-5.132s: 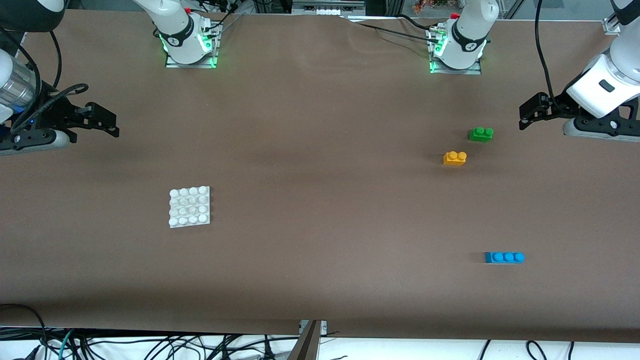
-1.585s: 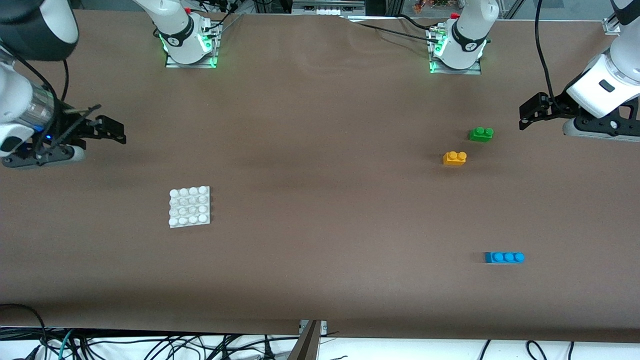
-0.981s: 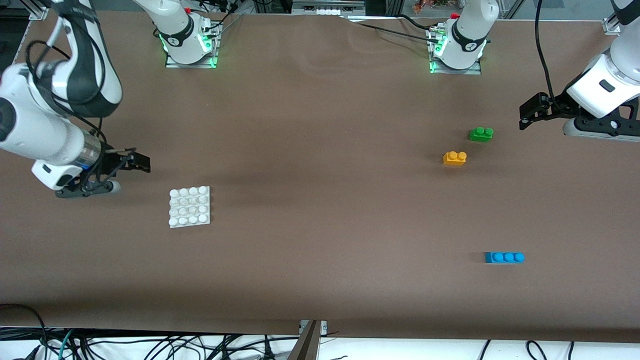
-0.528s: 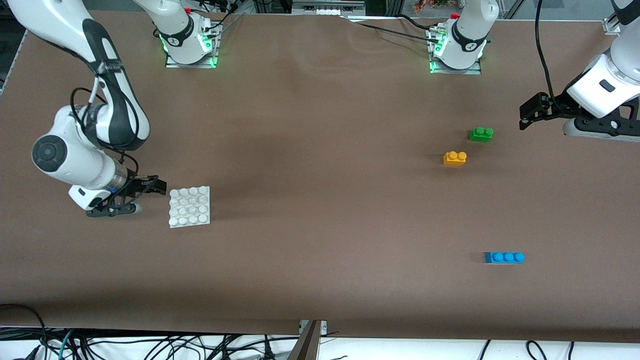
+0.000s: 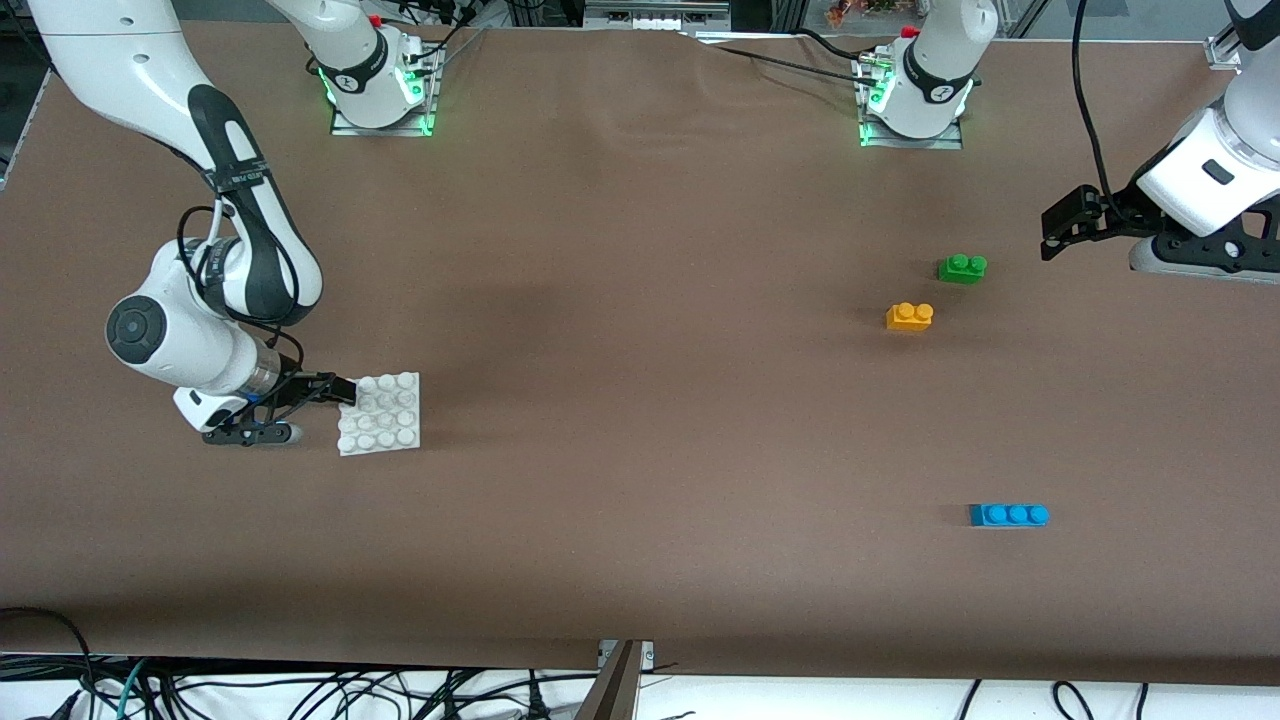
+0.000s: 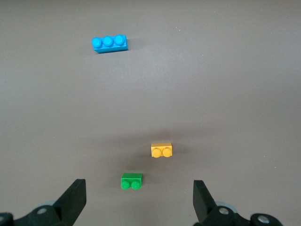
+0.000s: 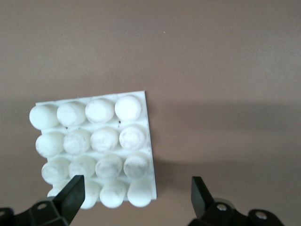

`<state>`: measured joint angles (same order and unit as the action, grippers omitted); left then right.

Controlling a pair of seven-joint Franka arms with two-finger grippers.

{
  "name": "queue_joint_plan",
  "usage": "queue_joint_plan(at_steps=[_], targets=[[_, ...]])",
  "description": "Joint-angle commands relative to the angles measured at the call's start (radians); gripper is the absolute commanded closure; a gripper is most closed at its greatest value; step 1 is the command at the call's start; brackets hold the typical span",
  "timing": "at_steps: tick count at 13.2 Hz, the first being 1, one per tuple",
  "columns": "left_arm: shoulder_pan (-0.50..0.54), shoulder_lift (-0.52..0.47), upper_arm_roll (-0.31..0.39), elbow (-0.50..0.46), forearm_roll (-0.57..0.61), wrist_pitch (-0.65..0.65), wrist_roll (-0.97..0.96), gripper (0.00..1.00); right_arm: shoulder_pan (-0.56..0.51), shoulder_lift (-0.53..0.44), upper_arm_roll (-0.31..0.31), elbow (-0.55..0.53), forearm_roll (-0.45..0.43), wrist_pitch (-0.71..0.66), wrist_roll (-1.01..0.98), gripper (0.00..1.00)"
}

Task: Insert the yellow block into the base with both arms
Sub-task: 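Reach the right gripper down to the white base plate's edge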

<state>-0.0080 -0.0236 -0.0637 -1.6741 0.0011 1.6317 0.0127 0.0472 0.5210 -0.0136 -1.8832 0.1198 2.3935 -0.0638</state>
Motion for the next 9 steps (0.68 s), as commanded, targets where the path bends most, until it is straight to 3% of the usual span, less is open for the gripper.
queue_joint_plan(at_steps=[1, 9], targets=[[-0.001, -0.004, -0.002, 0.007, 0.020, 0.002, -0.008, 0.00, 0.000, 0.042, 0.007, 0.007, 0.018, 0.058, 0.019, 0.00], [-0.001, -0.004, -0.002, 0.007, 0.020, 0.001, -0.008, 0.00, 0.013, 0.074, 0.009, 0.012, 0.073, 0.101, 0.019, 0.00]])
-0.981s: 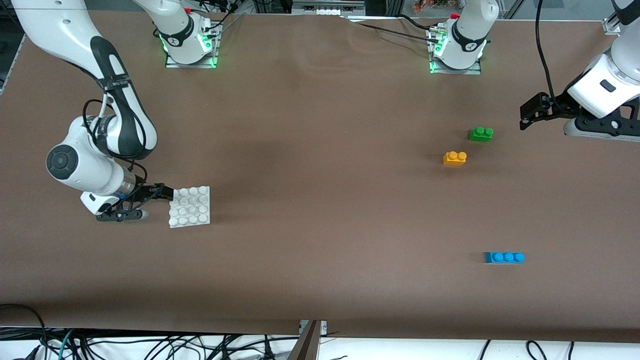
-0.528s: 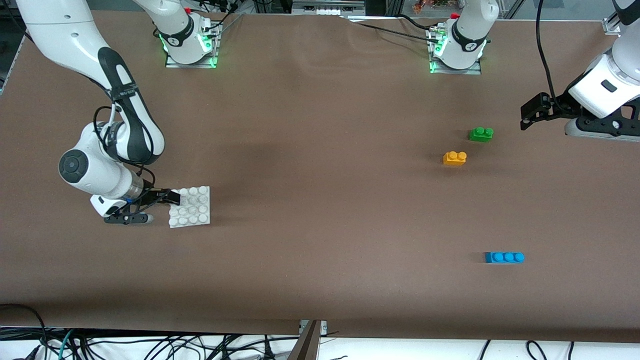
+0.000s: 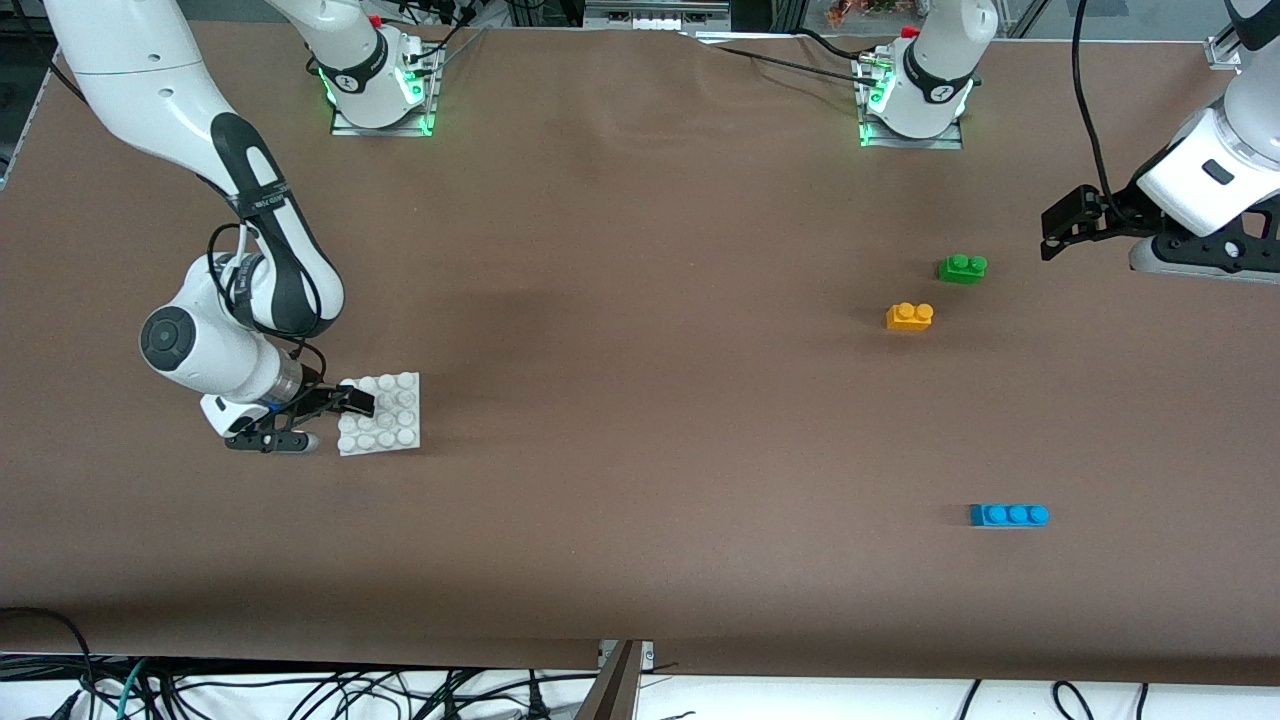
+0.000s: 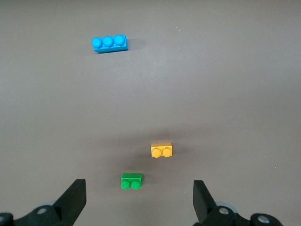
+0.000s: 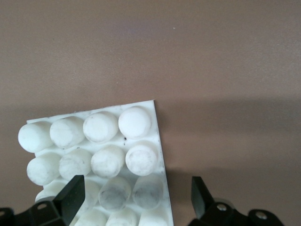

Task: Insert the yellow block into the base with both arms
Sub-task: 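Close the right gripper on the white base plate's edge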

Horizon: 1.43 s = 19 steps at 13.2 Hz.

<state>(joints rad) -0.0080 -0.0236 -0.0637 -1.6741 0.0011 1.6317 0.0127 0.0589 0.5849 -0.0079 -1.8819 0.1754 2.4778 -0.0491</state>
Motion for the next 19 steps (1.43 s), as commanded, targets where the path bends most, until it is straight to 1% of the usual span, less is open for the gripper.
queue_joint_plan(at_steps=[1, 7, 9, 13, 15, 17, 19], targets=[[-0.001, -0.003, -0.002, 0.007, 0.020, 0.002, -0.008, 0.00, 0.001, 0.013, 0.003, 0.010, 0.018, 0.027, 0.005, 0.00], [-0.001, -0.003, -0.002, 0.007, 0.020, 0.002, -0.008, 0.00, 0.001, 0.039, 0.005, 0.010, 0.018, 0.058, 0.005, 0.00], [-0.001, -0.004, -0.002, 0.007, 0.020, 0.002, -0.007, 0.00, 0.002, 0.042, 0.005, 0.010, 0.042, 0.058, 0.005, 0.00], [-0.001, -0.004, -0.002, 0.007, 0.020, 0.000, -0.007, 0.00, 0.005, 0.044, 0.005, 0.010, 0.056, 0.058, 0.005, 0.01], [-0.001, -0.004, -0.002, 0.007, 0.020, 0.002, -0.007, 0.00, 0.007, 0.046, 0.005, 0.010, 0.062, 0.058, 0.005, 0.07], [0.000, -0.004, -0.002, 0.007, 0.020, 0.001, -0.005, 0.00, 0.009, 0.047, 0.008, 0.010, 0.073, 0.058, 0.005, 0.15], [-0.001, -0.004, -0.002, 0.007, 0.020, 0.000, -0.005, 0.00, 0.007, 0.047, 0.012, 0.010, 0.076, 0.058, 0.005, 0.27]])
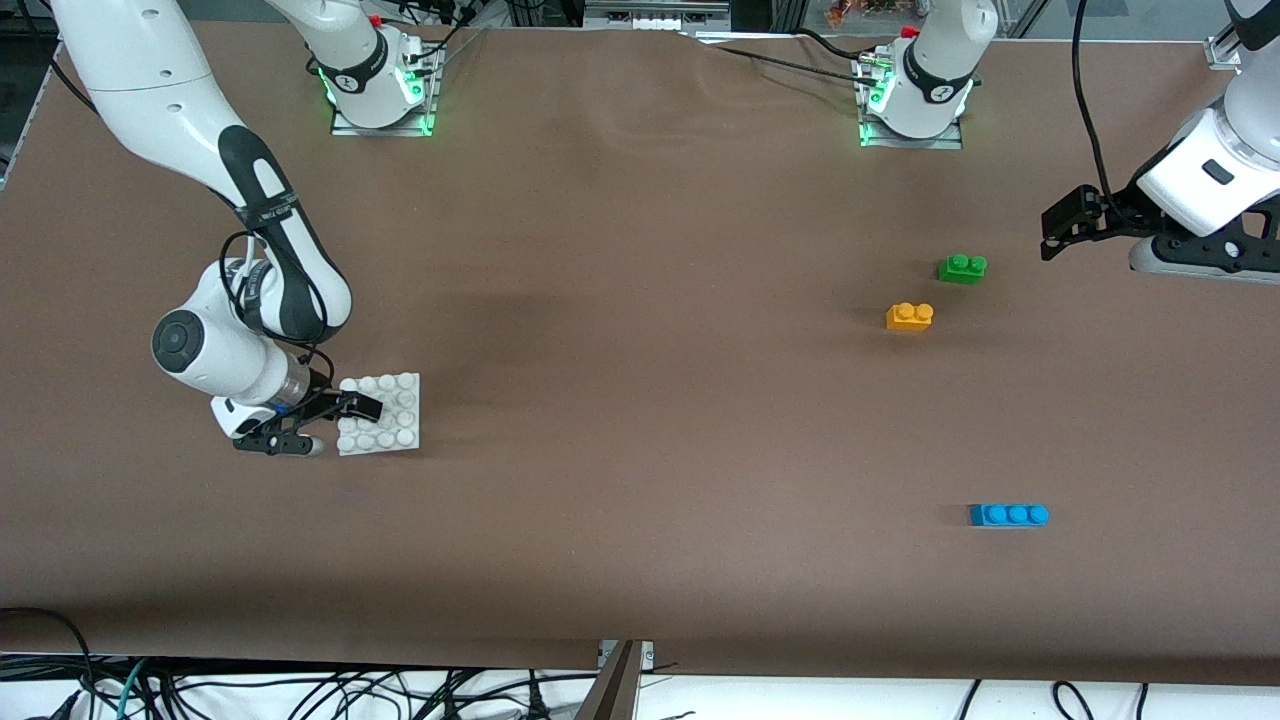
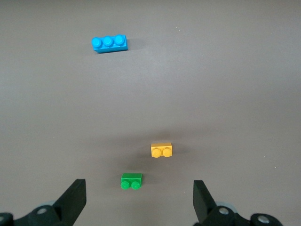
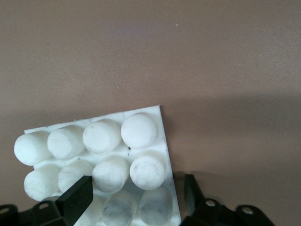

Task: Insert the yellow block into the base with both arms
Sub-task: 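Close the right gripper on the white base plate's edge, then slide the white base plate toward the table middle with the right gripper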

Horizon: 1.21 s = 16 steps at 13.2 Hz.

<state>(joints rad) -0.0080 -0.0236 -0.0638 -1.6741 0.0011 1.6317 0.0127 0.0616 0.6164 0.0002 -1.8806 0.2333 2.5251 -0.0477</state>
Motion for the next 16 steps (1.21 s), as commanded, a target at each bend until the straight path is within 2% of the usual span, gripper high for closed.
queue_joint_plan(at_steps=[1, 7, 12, 16], targets=[[0.000, -0.004, -0.002, 0.007, 0.020, 0.002, -0.007, 0.00, 0.004, 0.017, 0.006, 0.009, 0.018, 0.012, 0.003, 0.31], [-0.001, -0.004, -0.002, 0.007, 0.020, 0.000, -0.007, 0.00, 0.033, 0.023, 0.029, 0.009, 0.034, 0.030, 0.000, 0.32], [-0.001, -0.002, -0.002, 0.007, 0.020, 0.002, -0.007, 0.00, 0.133, 0.045, 0.029, 0.009, 0.037, 0.112, 0.011, 0.32], [-0.001, -0.003, -0.002, 0.007, 0.020, 0.000, -0.007, 0.00, 0.275, 0.081, 0.026, 0.023, 0.034, 0.182, 0.225, 0.32]])
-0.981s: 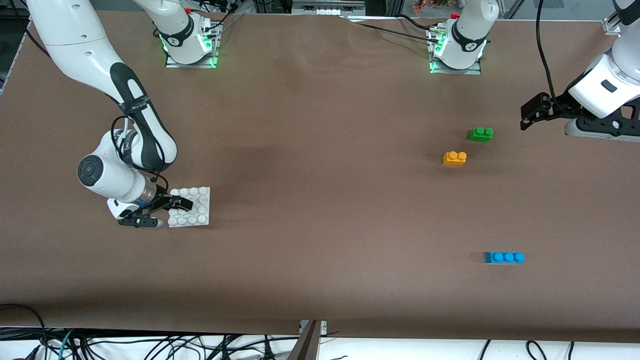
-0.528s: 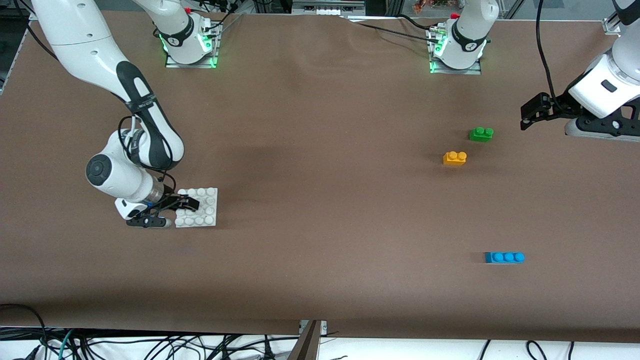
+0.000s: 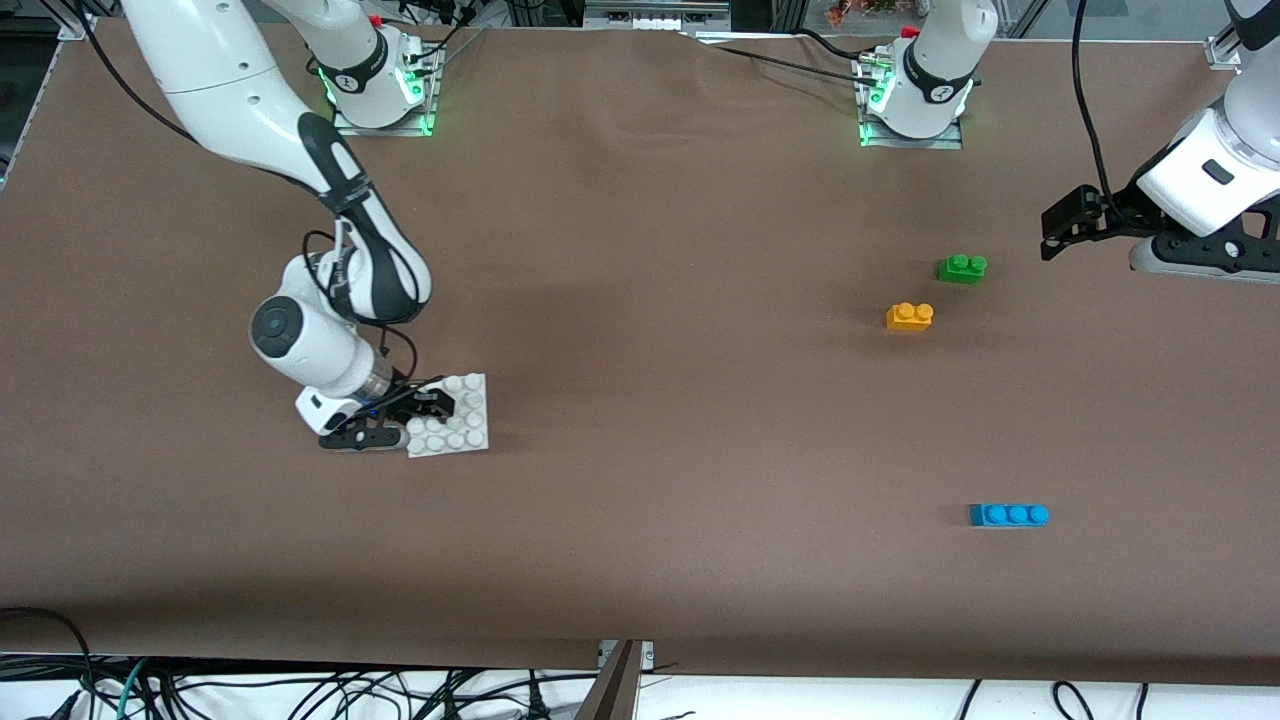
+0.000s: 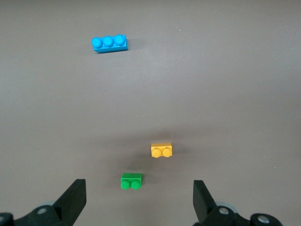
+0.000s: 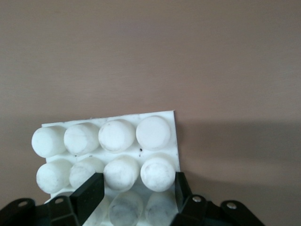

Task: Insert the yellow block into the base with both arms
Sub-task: 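Slide the white base plate toward the table middle with the right gripper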

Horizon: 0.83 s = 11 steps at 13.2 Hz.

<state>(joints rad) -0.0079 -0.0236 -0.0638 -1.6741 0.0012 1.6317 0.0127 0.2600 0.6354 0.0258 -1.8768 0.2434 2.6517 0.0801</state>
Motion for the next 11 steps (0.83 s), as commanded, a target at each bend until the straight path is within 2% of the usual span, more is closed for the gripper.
queue_joint_plan(at_steps=[1, 4, 11], targets=[[-0.001, -0.003, -0.002, 0.007, 0.020, 0.000, -0.007, 0.00, 0.109, 0.076, -0.003, 0.031, 0.023, 0.072, 0.151, 0.32], [-0.001, -0.003, -0.002, 0.007, 0.020, 0.000, -0.007, 0.00, 0.204, 0.104, -0.004, 0.080, 0.017, 0.074, 0.291, 0.31], [-0.001, -0.003, -0.002, 0.007, 0.020, 0.001, -0.008, 0.00, 0.409, 0.159, -0.009, 0.214, 0.016, 0.074, 0.477, 0.31]])
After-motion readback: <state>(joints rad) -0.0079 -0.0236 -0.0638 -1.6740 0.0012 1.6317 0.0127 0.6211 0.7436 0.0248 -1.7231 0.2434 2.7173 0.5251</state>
